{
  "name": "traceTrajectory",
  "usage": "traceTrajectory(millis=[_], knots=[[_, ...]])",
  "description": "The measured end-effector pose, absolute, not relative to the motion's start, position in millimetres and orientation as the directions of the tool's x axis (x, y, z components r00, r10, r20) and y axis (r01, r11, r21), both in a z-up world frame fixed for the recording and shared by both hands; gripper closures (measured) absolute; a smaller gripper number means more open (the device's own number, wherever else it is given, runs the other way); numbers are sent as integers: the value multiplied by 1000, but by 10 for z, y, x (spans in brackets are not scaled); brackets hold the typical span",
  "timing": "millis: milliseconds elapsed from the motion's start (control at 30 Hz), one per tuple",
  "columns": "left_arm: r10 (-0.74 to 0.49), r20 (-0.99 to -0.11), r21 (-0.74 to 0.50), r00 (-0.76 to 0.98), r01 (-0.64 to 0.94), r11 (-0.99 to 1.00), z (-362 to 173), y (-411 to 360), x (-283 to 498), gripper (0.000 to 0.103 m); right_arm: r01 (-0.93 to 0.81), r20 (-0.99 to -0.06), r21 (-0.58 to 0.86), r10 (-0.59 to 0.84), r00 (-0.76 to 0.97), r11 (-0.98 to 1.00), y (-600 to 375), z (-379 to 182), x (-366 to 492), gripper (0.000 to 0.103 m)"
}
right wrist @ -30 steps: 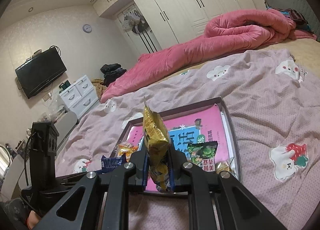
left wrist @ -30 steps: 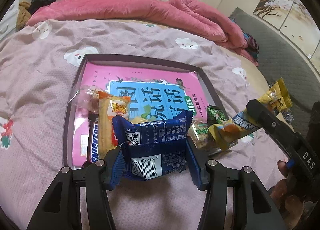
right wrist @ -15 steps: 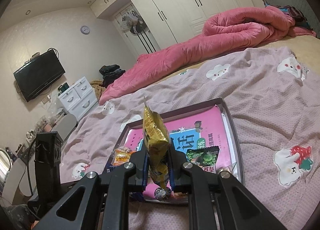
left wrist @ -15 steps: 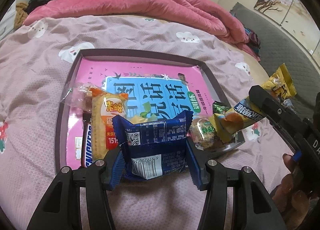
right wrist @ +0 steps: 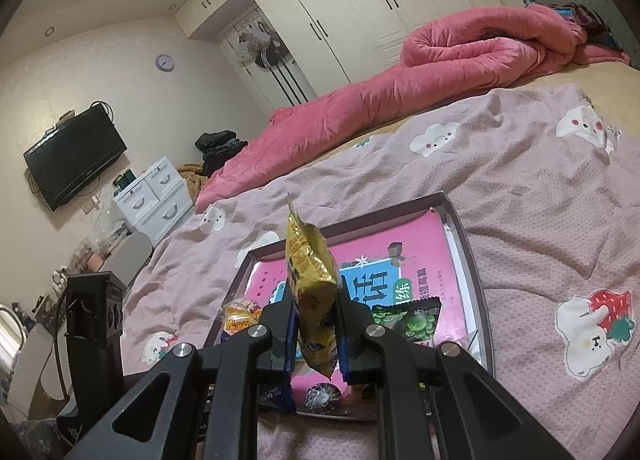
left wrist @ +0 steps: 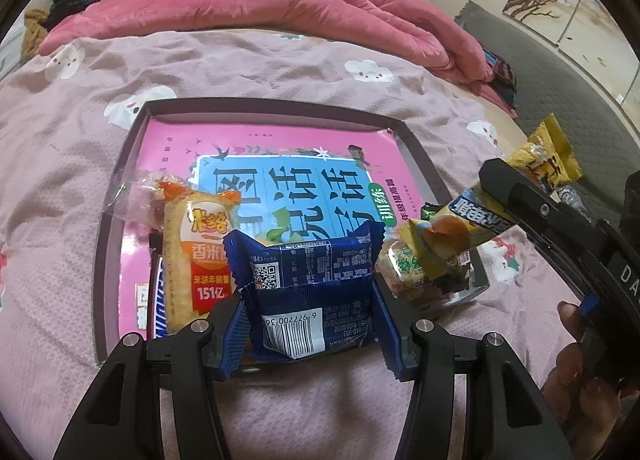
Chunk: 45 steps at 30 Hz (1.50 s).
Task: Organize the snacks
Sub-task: 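Lift blue packet over tray with left tool while right tool carries yellow bar there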
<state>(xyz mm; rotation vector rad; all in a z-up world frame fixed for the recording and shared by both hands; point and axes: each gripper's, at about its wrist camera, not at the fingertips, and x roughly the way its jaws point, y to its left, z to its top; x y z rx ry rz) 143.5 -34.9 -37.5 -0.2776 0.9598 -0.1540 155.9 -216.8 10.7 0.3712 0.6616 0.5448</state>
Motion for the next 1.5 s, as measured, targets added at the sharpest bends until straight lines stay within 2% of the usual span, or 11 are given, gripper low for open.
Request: traceTrajectory(millis=[467,867,1500], knots=[[-244,-798,-280,551,20,960,-434,-412,1509,46,-317,-513,532,597,617,785,-2127,-111,1703,87],[-240,-805,-279,543,12,960,-466,-405,1519,46,-319,-578,478,566,587,819,-2017,-219,1663,87],[-237,-811,-277,534,6,961,-484,-379,1509,47,-262,-623,449,510,594,854,-2122,-246,1529,84]])
